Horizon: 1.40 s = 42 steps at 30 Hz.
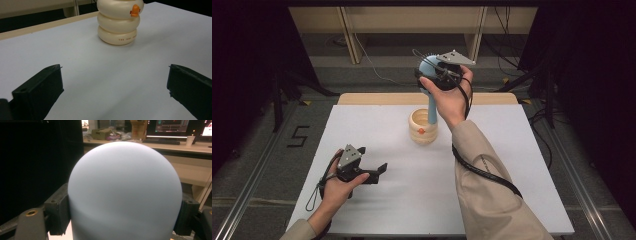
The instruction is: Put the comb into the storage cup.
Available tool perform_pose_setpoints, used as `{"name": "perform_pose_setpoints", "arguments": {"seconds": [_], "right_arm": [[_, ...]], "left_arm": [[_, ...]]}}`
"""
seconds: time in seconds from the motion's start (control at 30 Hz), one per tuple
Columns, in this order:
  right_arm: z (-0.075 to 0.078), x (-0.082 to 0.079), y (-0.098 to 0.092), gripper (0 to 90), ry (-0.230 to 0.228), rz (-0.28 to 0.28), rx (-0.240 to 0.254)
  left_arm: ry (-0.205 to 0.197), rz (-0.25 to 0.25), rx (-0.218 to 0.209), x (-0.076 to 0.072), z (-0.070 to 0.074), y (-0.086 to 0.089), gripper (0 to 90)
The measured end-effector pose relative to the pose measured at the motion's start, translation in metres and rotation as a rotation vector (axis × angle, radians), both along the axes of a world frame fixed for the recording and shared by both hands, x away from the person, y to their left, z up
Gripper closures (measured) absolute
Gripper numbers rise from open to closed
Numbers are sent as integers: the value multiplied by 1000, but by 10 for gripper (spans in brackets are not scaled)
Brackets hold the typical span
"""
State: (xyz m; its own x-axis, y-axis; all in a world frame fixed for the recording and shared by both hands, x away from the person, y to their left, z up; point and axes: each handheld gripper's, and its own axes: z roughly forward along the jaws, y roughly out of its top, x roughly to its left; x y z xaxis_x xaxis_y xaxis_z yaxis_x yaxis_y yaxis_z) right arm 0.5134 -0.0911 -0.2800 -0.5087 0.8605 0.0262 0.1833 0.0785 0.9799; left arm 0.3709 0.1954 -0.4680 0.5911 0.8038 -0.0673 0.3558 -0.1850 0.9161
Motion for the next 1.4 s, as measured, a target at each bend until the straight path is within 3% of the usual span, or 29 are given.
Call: {"name": "perform_pose_setpoints", "arguments": {"seconds": [1.4], "right_arm": [[-11, 13, 9, 211, -6, 2, 4]], "left_arm": [[6, -2, -3, 0, -1, 0, 0]]}}
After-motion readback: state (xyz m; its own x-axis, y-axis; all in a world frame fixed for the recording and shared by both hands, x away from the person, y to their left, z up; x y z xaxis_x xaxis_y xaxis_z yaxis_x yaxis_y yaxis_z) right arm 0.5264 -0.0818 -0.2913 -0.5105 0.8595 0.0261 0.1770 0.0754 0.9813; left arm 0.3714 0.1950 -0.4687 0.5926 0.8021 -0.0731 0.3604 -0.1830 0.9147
